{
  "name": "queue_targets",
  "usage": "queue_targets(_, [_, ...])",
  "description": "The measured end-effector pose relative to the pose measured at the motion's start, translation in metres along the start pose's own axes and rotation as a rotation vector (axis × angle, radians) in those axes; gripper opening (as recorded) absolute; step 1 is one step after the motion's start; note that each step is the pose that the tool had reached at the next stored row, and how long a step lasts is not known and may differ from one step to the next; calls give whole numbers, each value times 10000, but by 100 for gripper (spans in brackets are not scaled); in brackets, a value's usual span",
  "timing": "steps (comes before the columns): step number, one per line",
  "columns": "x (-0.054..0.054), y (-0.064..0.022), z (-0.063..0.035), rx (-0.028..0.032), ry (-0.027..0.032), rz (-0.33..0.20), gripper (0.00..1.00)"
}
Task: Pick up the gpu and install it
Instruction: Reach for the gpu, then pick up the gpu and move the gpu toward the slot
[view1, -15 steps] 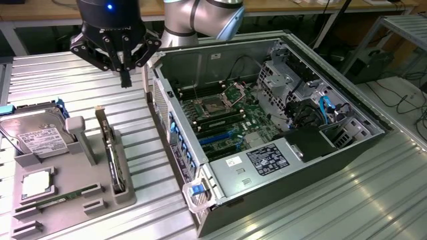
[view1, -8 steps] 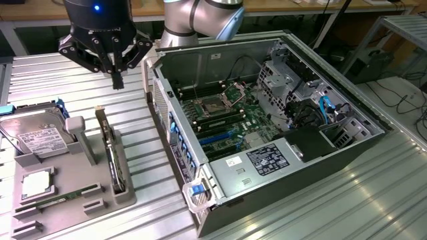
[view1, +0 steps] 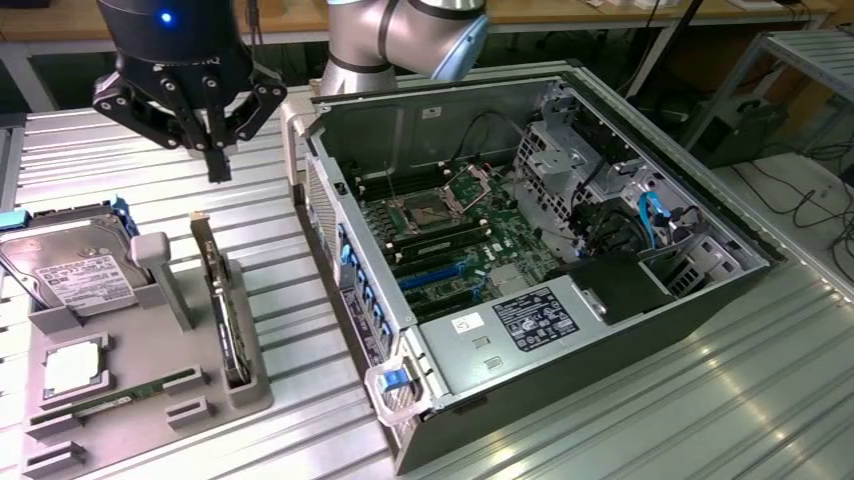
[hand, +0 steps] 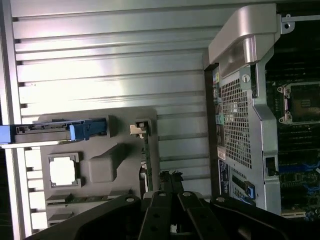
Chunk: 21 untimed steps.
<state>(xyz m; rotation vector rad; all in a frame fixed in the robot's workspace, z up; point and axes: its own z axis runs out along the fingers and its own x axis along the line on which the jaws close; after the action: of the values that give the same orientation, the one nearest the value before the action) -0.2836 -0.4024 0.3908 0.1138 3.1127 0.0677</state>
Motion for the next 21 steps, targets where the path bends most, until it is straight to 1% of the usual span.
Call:
queue_targets(16, [317, -40, -3, 0, 1, -14, 11])
queue_targets(21, [326, -41, -3, 0, 1, -23, 11])
